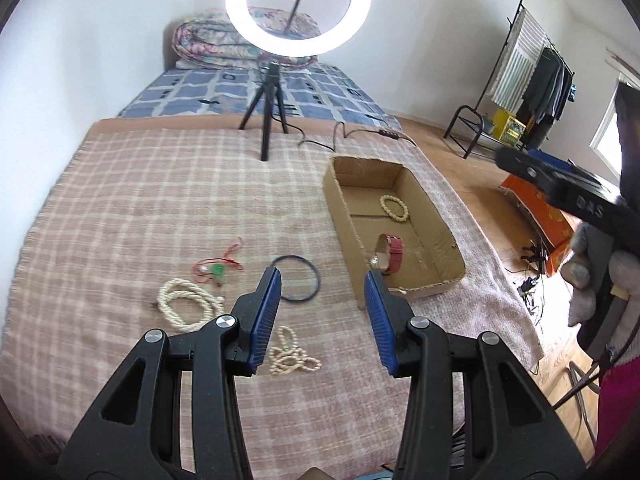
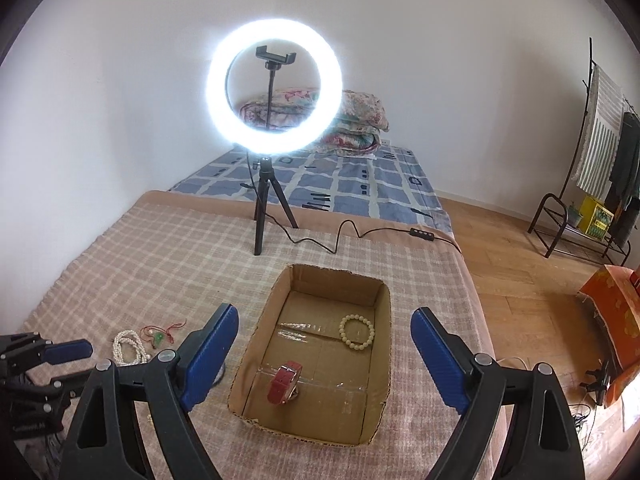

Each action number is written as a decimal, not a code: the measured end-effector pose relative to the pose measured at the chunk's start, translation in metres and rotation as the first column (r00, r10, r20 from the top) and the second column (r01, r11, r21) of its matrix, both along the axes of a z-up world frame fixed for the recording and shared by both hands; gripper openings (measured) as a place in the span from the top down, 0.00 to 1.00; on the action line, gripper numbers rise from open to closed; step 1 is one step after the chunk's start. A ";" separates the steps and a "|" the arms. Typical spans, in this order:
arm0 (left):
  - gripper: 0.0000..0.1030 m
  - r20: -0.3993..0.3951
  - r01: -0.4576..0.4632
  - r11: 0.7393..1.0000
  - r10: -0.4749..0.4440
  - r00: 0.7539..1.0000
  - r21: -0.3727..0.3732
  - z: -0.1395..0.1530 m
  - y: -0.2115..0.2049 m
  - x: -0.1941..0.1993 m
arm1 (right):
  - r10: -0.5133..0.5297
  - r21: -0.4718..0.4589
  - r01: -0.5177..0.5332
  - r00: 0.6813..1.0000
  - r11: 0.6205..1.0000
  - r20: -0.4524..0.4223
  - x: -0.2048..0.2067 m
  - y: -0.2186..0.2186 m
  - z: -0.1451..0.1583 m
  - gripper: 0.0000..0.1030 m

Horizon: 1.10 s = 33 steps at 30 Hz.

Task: Organize jewelry
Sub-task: 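Withdraw both tools from the box and move toward the pearl necklace and jade pendant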

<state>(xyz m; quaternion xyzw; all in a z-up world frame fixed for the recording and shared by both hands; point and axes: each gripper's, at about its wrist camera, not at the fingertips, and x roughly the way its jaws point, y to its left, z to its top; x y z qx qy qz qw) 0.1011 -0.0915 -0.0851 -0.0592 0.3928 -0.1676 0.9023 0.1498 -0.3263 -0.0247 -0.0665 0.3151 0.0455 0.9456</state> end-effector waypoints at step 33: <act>0.58 -0.170 -0.257 0.965 0.244 0.955 -0.059 -0.060 0.157 0.018 | 0.252 0.078 -0.243 0.958 0.967 -0.136 -0.002 0.125 -0.064 0.36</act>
